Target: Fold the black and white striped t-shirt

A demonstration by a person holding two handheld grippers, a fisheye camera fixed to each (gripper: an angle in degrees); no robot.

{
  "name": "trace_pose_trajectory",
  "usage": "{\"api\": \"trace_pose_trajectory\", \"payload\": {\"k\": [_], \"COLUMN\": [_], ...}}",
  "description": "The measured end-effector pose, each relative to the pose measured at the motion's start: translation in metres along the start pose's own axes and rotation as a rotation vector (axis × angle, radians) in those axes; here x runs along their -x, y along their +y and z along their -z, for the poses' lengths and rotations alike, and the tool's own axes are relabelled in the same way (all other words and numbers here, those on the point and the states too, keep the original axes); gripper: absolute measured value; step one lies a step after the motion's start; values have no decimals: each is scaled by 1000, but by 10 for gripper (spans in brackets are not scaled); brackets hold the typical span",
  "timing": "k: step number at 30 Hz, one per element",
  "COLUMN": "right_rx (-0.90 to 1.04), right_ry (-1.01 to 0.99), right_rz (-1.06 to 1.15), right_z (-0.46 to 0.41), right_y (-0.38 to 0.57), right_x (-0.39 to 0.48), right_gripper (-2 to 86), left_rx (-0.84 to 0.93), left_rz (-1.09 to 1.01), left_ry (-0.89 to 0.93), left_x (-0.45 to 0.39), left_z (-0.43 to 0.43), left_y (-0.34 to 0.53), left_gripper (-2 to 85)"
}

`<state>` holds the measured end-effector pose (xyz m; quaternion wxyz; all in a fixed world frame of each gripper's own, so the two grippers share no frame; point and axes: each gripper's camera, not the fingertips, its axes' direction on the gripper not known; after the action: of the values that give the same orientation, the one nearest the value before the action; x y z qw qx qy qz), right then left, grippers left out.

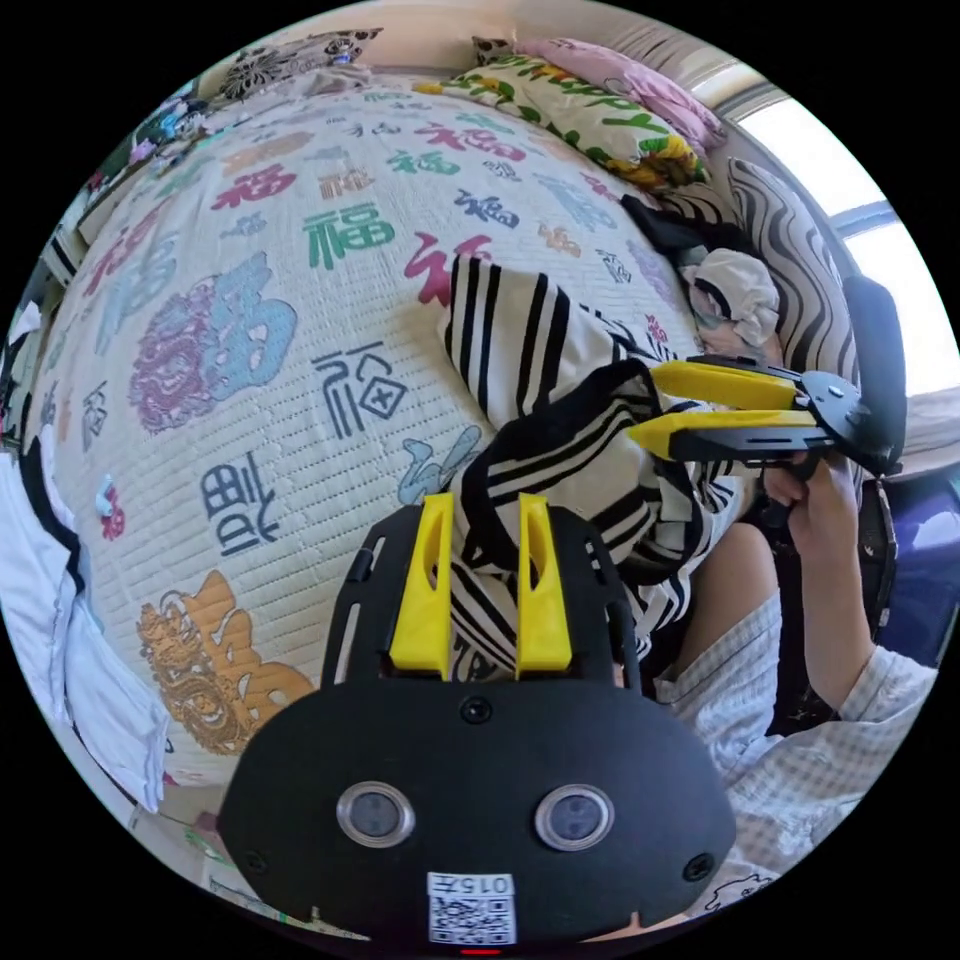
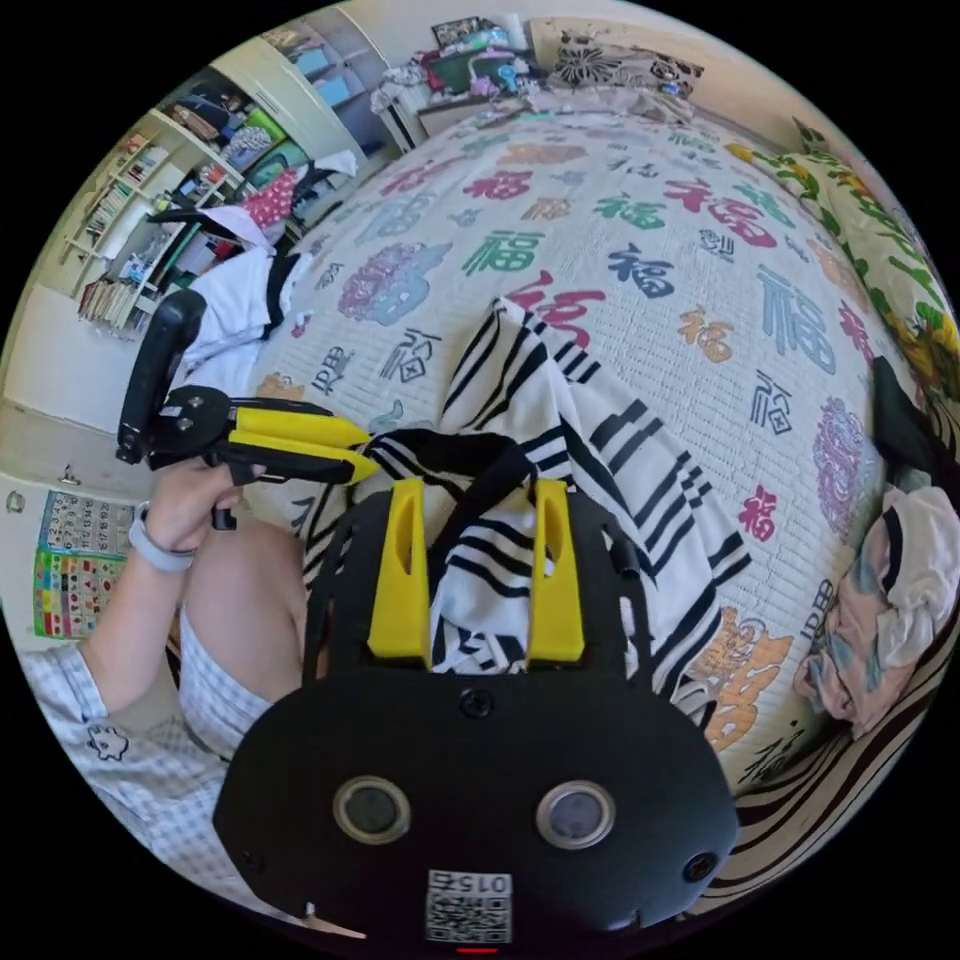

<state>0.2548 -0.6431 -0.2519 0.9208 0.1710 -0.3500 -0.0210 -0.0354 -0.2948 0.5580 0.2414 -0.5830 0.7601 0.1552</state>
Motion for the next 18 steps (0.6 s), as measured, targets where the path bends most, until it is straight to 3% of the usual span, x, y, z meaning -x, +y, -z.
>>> {"api": "trace_pose_trajectory", "payload": {"k": [4,9,13,18], "right_rx": [44,-150,-290,-625], "right_ry": [34,-82,-38,150], "right_rz": [2,-52,6,89], "right_z": [-4,71,133,262], "right_y": [19,95,143,214], "right_x": [-3,-3,37,118], "right_gripper": [41,18,12,9], "left_rx": [68,-59,-289,-654], "left_rz": [-24,-72,-147,-281], "left_ry": [-53,-46,-143,-382], "left_x": [-11,-32,-82,-173], "left_z": [-29,3,63,161], "left_y": [19,69,128,215], "left_gripper": [47,5,2,4]}}
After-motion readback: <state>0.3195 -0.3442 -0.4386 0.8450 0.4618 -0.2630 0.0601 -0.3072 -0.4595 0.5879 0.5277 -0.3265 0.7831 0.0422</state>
